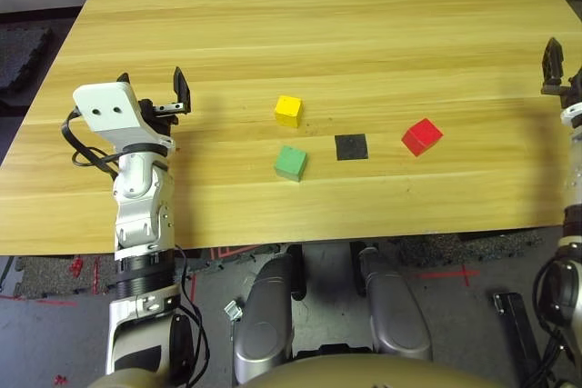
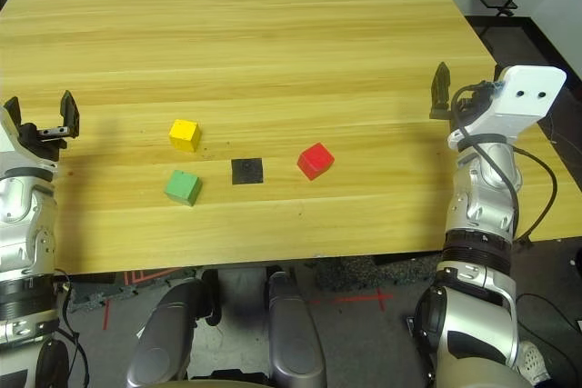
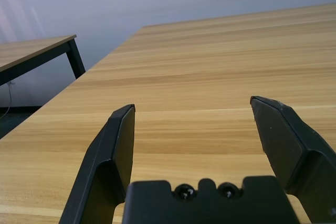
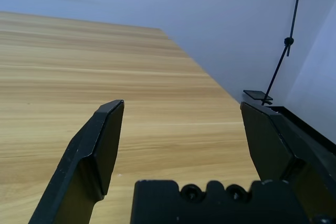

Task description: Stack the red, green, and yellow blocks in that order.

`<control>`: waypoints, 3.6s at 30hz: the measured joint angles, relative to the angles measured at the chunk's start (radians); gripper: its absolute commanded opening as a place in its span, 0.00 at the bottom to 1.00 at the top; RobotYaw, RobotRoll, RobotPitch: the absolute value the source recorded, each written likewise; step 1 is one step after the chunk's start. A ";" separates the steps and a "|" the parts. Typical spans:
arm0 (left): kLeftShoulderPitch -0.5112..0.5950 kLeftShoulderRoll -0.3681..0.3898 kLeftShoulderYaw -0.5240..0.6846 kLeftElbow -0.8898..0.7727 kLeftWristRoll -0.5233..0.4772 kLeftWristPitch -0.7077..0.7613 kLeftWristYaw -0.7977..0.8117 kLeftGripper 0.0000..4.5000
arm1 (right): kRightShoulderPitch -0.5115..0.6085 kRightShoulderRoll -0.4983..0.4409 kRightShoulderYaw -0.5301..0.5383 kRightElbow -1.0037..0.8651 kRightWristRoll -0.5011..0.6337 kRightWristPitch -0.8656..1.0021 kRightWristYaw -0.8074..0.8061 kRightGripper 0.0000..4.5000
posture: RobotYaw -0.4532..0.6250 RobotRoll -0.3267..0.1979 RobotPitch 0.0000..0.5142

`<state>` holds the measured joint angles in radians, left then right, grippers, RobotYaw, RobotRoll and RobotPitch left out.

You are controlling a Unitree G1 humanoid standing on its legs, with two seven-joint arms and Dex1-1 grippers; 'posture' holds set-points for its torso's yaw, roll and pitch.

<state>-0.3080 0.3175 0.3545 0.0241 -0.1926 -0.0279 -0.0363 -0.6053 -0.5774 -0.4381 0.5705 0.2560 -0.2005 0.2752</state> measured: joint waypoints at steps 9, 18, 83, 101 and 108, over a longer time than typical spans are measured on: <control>0.009 -0.006 -0.002 -0.015 -0.005 0.000 -0.012 0.99 | 0.016 0.007 0.003 -0.007 0.001 -0.002 0.003 1.00 | 0.62 0.62 0.55; -0.028 0.153 -0.059 -0.058 -0.280 0.106 -0.473 0.99 | -0.005 -0.040 0.151 -0.235 0.103 0.353 0.253 1.00 | 0.64 0.60 0.52; -0.428 0.246 -0.254 0.639 -0.207 -0.082 -1.375 0.99 | 0.342 -0.114 0.412 -0.991 0.068 0.962 0.304 1.00 | 0.56 0.50 0.44; -0.434 0.222 -0.256 0.654 -0.203 -0.077 -1.375 0.99 | 0.449 -0.043 0.395 -0.937 0.017 0.801 0.276 1.00 | 0.55 0.54 0.45; -0.435 0.204 -0.256 0.654 -0.203 -0.059 -1.367 0.99 | 0.460 -0.020 0.396 -0.883 -0.020 0.739 0.274 1.00 | 0.54 0.54 0.45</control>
<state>-0.7425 0.5218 0.0984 0.6784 -0.3957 -0.0867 -1.4037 -0.1451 -0.5975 -0.0418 -0.3128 0.2363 0.5389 0.5488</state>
